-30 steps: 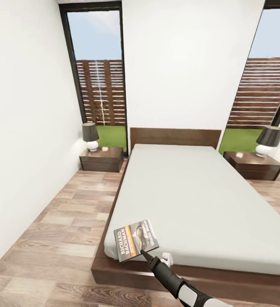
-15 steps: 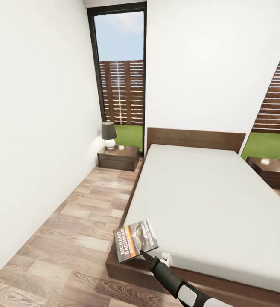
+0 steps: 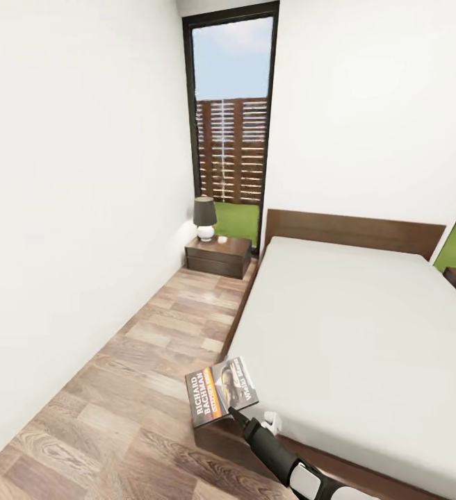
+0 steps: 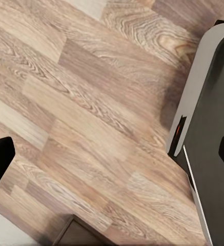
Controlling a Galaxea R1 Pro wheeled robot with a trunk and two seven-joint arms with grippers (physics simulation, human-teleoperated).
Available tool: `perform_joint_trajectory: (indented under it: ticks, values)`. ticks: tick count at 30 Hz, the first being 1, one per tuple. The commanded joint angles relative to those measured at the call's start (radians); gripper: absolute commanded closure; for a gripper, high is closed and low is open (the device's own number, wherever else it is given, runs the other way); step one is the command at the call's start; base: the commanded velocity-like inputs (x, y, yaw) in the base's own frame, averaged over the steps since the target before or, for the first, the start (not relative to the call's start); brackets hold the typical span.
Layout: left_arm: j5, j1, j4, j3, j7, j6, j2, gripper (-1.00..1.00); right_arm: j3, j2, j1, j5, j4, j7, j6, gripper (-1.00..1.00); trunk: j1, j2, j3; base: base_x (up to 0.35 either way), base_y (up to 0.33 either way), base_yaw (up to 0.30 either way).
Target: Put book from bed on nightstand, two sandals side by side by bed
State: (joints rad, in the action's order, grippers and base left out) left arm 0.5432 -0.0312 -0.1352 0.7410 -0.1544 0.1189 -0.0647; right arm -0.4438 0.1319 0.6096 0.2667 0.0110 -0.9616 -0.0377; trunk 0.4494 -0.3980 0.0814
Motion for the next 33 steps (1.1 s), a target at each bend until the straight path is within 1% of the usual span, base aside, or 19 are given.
perform_joint_trajectory:
  ticks: [1, 11, 14, 28, 31, 33]
  values:
    - [0.011, 0.000, 0.000, 0.008, -0.002, 0.004, 0.000, -1.00, 0.005, 0.000, 0.001, 0.008, 0.001, -0.002, -0.004, 1.00, 0.001, -0.002, 0.002, 0.000, 0.001, 0.265]
    - [0.011, 0.000, 0.000, 0.008, -0.002, 0.004, 0.000, -1.00, 0.004, 0.000, 0.001, 0.008, 0.002, -0.003, -0.005, 1.00, 0.001, -0.002, 0.002, 0.000, 0.000, 0.263]
    - [0.011, 0.000, 0.000, 0.008, -0.002, 0.004, 0.000, -1.00, 0.004, -0.001, 0.001, 0.009, 0.003, -0.003, -0.005, 1.00, 0.001, -0.002, 0.002, 0.000, 0.000, 0.172]
    - [0.011, 0.000, 0.000, 0.007, -0.002, 0.003, 0.001, -1.00, 0.004, -0.004, 0.001, 0.008, 0.000, -0.002, -0.005, 1.00, 0.001, -0.002, 0.002, 0.000, 0.000, 0.027]
    - [0.011, 0.000, 0.000, 0.007, -0.002, 0.003, 0.002, -1.00, 0.014, -0.005, 0.001, 0.007, -0.002, -0.002, -0.005, 1.00, 0.001, -0.002, 0.002, 0.000, 0.000, 0.002]
    - [0.011, 0.000, 0.000, 0.007, -0.002, 0.002, 0.003, -1.00, 0.031, -0.005, 0.001, 0.008, -0.005, -0.002, -0.005, 1.00, 0.001, -0.002, 0.002, 0.000, 0.000, 0.001]
